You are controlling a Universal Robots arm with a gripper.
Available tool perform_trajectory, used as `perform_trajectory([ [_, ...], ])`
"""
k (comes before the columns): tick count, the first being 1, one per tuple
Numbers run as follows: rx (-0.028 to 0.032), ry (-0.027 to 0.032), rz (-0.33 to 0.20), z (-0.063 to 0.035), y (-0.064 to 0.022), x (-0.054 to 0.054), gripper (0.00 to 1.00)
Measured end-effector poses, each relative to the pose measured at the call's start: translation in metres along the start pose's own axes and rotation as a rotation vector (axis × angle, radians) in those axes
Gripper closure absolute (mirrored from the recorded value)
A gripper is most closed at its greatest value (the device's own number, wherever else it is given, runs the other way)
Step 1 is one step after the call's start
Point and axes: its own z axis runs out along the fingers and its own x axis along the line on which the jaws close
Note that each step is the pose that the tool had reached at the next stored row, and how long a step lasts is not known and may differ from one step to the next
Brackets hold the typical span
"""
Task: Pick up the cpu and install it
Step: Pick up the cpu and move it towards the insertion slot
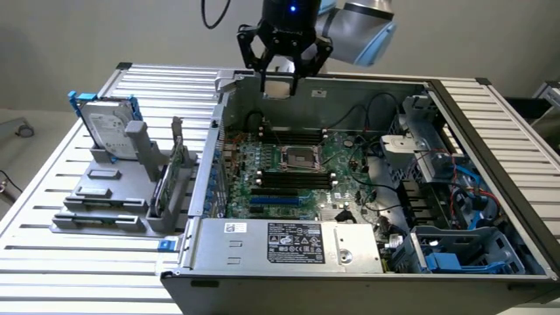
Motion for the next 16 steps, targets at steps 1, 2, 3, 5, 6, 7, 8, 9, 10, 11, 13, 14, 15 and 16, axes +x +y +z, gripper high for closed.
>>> perform_trajectory([
  [1, -0.0006, -0.0003, 0.000, 0.0001, 0.0000, -0.003, 0.45],
  [2, -0.0009, -0.0009, 0.000, 0.0003, 0.0001, -0.005, 0.45],
  [3, -0.0011, -0.0015, -0.001, 0.0007, 0.0000, -0.007, 0.45],
  [5, -0.0018, -0.0024, -0.001, 0.0027, -0.0001, -0.012, 0.45],
  [6, -0.0016, -0.0027, -0.001, 0.0038, -0.0001, -0.014, 0.45],
  [7, -0.0018, -0.0031, -0.001, 0.0047, -0.0001, -0.015, 0.45],
  [8, -0.0027, -0.0040, -0.002, 0.0055, -0.0002, -0.017, 0.45],
  [9, -0.0043, -0.0052, -0.003, 0.0061, -0.0002, -0.018, 0.45],
  [10, -0.0070, -0.0069, -0.004, 0.0066, -0.0003, -0.019, 0.45],
  [11, -0.0101, -0.0087, -0.005, 0.0069, -0.0003, -0.020, 0.45],
  [13, -0.0157, -0.0129, -0.008, 0.0078, -0.0003, -0.021, 0.45],
  [14, -0.0180, -0.0152, -0.011, 0.0082, -0.0003, -0.021, 0.45],
  [15, -0.0200, -0.0174, -0.013, 0.0087, -0.0004, -0.022, 0.45],
  [16, -0.0215, -0.0198, -0.015, 0.0092, -0.0004, -0.022, 0.45],
])
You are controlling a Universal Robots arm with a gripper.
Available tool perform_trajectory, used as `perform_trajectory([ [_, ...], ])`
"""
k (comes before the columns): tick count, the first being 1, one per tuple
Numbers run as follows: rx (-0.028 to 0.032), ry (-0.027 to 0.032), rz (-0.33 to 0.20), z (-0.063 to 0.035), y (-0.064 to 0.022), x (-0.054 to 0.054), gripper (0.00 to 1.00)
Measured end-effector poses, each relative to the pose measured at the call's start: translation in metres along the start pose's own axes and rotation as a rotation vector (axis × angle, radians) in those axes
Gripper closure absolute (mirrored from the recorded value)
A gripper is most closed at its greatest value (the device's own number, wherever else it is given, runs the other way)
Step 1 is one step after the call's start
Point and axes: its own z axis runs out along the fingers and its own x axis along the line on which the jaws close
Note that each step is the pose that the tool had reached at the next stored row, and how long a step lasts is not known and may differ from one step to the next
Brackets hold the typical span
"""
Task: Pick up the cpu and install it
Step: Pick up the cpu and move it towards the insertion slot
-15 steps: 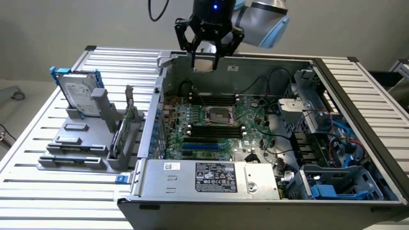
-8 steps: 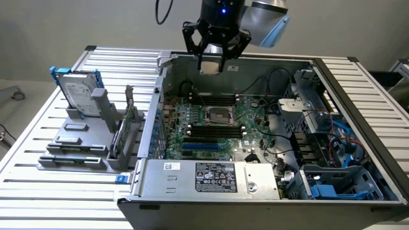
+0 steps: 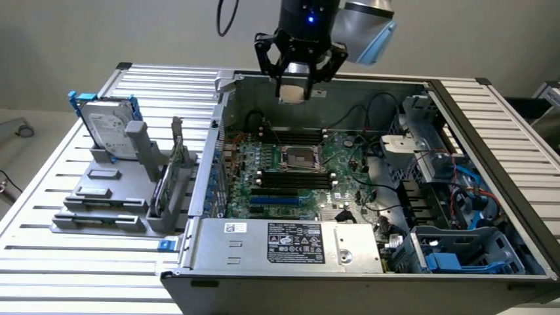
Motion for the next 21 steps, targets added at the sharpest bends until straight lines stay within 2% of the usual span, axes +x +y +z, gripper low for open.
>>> perform_trajectory([
  [4, -0.0012, -0.0057, -0.008, 0.0042, -0.0003, -0.002, 0.45],
  [13, -0.0007, -0.0055, -0.017, 0.0203, 0.0043, -0.015, 0.45],
  [21, -0.0004, -0.0051, -0.020, 0.0340, 0.0062, -0.032, 0.45],
])
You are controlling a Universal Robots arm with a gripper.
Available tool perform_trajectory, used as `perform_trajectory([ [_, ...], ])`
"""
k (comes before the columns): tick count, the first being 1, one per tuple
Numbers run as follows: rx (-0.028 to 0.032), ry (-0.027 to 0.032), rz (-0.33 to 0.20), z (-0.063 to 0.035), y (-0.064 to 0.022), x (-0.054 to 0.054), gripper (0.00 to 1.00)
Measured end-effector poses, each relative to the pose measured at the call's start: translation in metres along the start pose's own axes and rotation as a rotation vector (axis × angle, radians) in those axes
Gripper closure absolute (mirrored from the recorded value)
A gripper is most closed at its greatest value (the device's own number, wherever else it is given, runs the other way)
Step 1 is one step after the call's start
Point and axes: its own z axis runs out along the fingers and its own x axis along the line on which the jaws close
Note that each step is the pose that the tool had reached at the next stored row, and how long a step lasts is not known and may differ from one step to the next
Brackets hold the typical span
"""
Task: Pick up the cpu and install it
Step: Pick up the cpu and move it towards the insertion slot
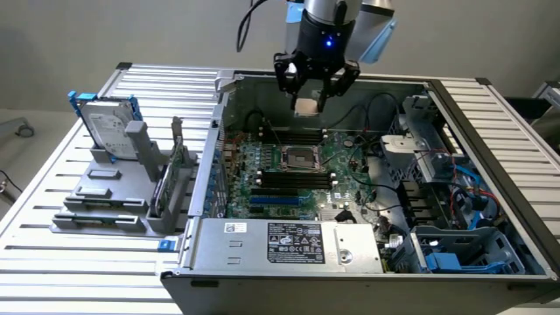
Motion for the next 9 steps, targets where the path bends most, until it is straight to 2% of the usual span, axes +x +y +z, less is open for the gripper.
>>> perform_trajectory([
  [4, -0.0001, 0.0000, 0.000, 0.0070, -0.0008, -0.005, 0.45],
  [9, -0.0001, 0.0000, 0.000, 0.0159, -0.0030, -0.006, 0.45],
])
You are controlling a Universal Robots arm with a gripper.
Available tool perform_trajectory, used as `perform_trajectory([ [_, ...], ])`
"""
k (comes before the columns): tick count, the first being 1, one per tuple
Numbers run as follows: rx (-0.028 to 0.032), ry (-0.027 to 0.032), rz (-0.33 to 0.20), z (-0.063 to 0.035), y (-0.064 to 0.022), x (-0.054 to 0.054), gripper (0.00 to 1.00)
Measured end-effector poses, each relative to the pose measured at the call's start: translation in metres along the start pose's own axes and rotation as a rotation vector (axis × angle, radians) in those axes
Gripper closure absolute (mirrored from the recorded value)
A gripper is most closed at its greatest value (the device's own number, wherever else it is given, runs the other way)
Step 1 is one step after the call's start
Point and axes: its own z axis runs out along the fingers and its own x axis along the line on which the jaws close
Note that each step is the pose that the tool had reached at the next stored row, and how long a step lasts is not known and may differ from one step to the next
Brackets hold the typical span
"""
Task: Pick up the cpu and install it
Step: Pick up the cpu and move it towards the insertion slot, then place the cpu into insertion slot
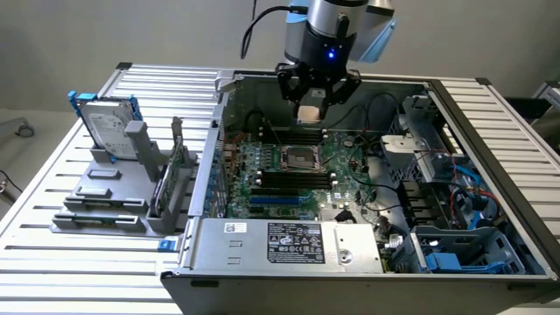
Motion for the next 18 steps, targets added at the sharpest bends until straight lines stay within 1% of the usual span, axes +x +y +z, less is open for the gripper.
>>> perform_trajectory([
  [3, 0.0001, 0.0000, 0.000, 0.0052, -0.0011, -0.0003, 0.45],
  [18, -0.0001, 0.0007, 0.000, 0.0054, -0.0011, -0.0003, 0.45],
])
